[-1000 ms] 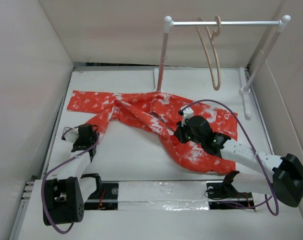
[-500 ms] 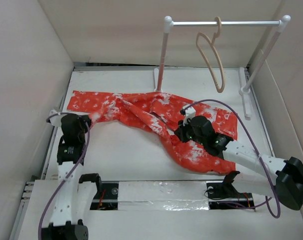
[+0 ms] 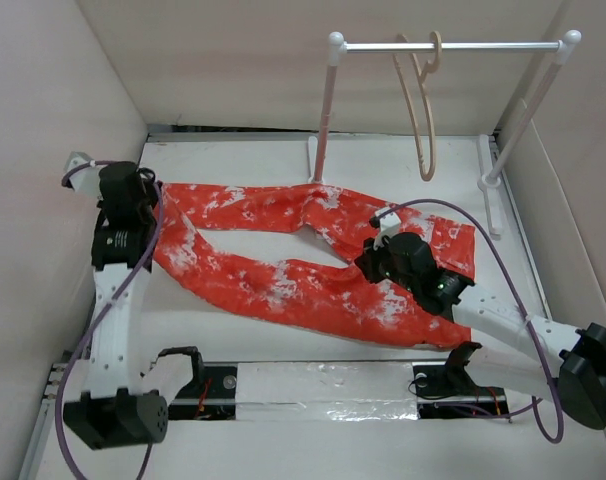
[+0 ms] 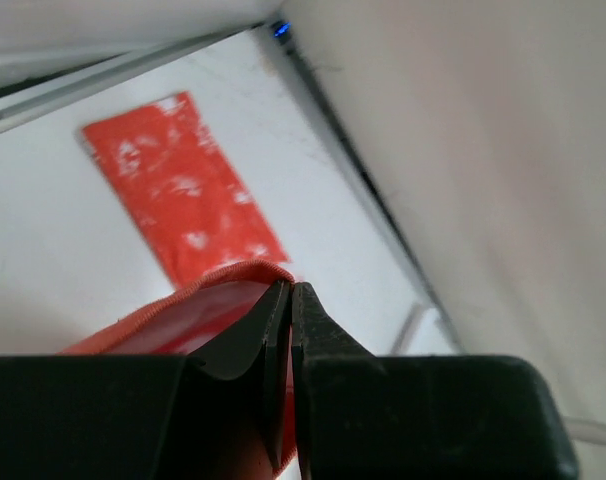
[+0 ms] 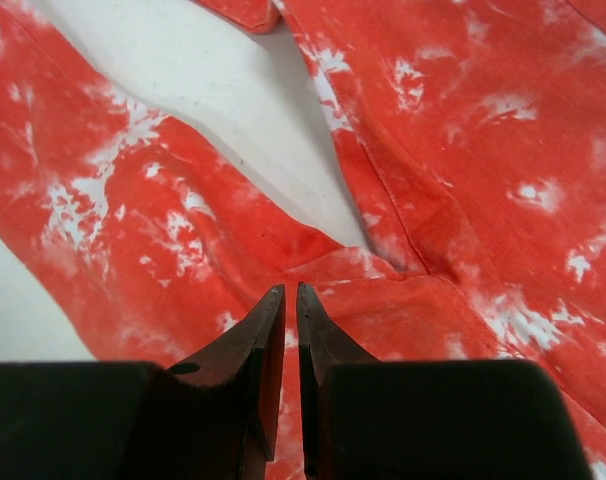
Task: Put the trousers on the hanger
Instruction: Flatten out the trousers at the center of the board.
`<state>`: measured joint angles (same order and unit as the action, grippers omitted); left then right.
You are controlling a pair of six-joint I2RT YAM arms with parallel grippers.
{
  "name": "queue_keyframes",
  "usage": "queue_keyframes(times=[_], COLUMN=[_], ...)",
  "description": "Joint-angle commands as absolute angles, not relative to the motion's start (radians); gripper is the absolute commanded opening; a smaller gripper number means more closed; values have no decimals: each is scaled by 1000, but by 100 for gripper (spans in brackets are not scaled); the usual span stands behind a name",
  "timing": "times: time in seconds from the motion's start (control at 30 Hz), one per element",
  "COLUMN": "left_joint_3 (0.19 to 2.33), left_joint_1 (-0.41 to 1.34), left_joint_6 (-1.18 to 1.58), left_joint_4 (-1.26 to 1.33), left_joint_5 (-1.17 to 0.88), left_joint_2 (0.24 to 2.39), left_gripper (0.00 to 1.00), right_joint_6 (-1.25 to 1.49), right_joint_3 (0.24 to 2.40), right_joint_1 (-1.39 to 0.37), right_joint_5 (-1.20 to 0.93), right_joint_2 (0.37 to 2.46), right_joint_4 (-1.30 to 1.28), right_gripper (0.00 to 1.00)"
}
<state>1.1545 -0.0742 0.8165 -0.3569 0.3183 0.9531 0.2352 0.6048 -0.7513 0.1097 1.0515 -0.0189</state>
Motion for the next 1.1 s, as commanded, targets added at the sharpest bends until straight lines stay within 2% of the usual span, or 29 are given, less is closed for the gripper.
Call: queue_keyframes(times=[0.0,0.07,0.33,0.47,0.5,0.6,0.63,0.67,0.73,0.8,0.9,1.0,1.07], left_joint_3=[1155,1120,993,980,983,991,977,968,951,946,902,824,743], left_joint_1=[-77,-90,-404,-425,-442,-468,-468,-468,-468,-396,-257,-7,180], left_joint_6=[824,825,736,713,713,729,729,736,750,758,753,791,840], left_joint_4=[-356,-342,-223,-204,-206,-224,-203,-195,-161,-143,-65,26,102], left_joint_5=[403,440,345,388,377,350,347,325,281,204,126,84,81], left_joint_2=[1040,1060,1141,1207,1236,1238,1221,1204,1152,1120,1068,1025,1002], left_gripper=[0,0,0,2,7,46,68,77,84,83,71,53,45], right_joint_6=[241,241,245,252,259,288,294,299,317,345,376,400,414], right_joint_3=[603,601,614,615,615,598,592,586,568,554,516,476,444], right_joint_1=[-736,-736,-727,-716,-716,-661,-646,-614,-583,-524,-444,-307,-192], right_joint_5=[143,146,155,179,189,209,204,192,187,199,195,164,109], right_joint_2=[1031,1032,1089,1094,1091,1085,1075,1068,1036,1008,934,875,856], right_joint_4=[12,14,15,14,6,3,3,3,3,3,3,-17,-11], right_gripper=[16,16,16,21,25,39,41,43,48,52,52,52,61])
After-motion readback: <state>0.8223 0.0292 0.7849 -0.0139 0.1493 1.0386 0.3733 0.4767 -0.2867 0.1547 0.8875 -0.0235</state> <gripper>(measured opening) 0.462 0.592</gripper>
